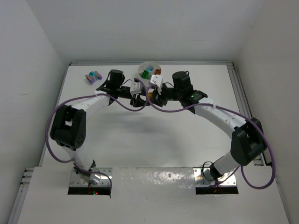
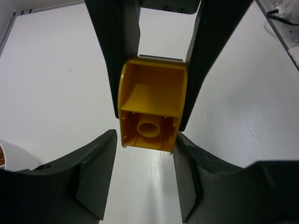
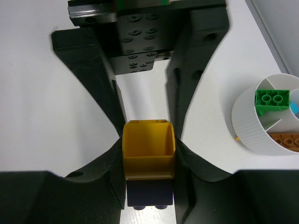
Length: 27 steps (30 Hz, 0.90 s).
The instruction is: Sort the legos into containers by color
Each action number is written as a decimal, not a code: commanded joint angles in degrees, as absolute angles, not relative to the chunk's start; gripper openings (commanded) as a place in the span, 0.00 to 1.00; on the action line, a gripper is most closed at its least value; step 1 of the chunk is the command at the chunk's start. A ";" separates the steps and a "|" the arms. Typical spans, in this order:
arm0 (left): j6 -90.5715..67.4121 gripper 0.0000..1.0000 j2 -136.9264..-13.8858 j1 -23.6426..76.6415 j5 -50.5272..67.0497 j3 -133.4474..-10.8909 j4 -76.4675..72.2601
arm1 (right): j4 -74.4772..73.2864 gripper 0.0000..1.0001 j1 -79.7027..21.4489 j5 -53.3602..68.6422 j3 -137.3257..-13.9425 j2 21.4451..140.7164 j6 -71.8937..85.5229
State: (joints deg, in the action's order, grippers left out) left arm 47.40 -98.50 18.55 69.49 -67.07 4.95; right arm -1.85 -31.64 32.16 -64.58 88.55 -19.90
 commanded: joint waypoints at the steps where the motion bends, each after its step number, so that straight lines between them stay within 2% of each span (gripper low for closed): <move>1: 46.41 0.50 -96.77 18.11 72.42 -67.85 0.97 | -1.67 0.00 -31.99 34.28 -65.66 86.92 -20.30; 2: 46.41 0.55 -96.68 18.11 72.68 -67.85 0.97 | -1.58 0.00 -31.99 34.28 -65.74 86.92 -20.22; 4: 46.41 0.58 -96.59 18.11 73.21 -67.68 0.97 | -1.41 0.00 -31.99 34.10 -65.57 87.01 -20.30; 7: 46.41 0.58 -96.68 18.11 73.39 -67.68 0.97 | -1.06 0.00 -31.99 34.10 -65.48 87.10 -20.04; 10: 45.80 0.42 -96.85 18.11 73.39 -67.68 -1.12 | -0.53 0.00 -31.99 34.36 -65.48 87.19 -19.86; 12: 44.48 0.42 -97.03 18.11 73.65 -67.68 -2.28 | -0.44 0.00 -31.99 34.54 -65.57 87.36 -19.86; 15: 42.36 0.35 -97.47 18.19 74.62 -67.59 -4.13 | -0.44 0.00 -31.99 34.63 -65.65 87.63 -19.86; 16: 42.36 0.30 -97.64 18.28 74.53 -67.67 -4.22 | -0.35 0.00 -32.08 34.63 -65.74 87.71 -19.86; 18: 42.28 0.25 -97.73 18.37 74.88 -67.59 -4.39 | -0.35 0.00 -31.99 34.72 -65.83 87.80 -19.86; 21: 41.58 0.09 -97.82 18.37 75.32 -67.59 -4.92 | -0.53 0.00 -31.99 34.54 -65.92 88.15 -19.78; 22: 40.70 0.00 -97.82 18.37 75.41 -67.67 -5.27 | -0.70 0.00 -31.99 34.37 -65.92 88.24 -19.60; 23: 40.52 0.00 -97.82 18.37 75.32 -67.50 -5.19 | -0.79 0.00 -31.99 34.19 -65.92 88.24 -19.51; 26: 40.69 0.00 -97.91 18.19 72.96 -67.24 -3.70 | -2.72 0.22 -31.99 33.14 -66.00 87.98 -19.69; 27: 40.69 0.00 -97.82 18.02 72.25 -67.24 -3.34 | -3.33 0.43 -31.99 32.79 -65.92 87.80 -20.64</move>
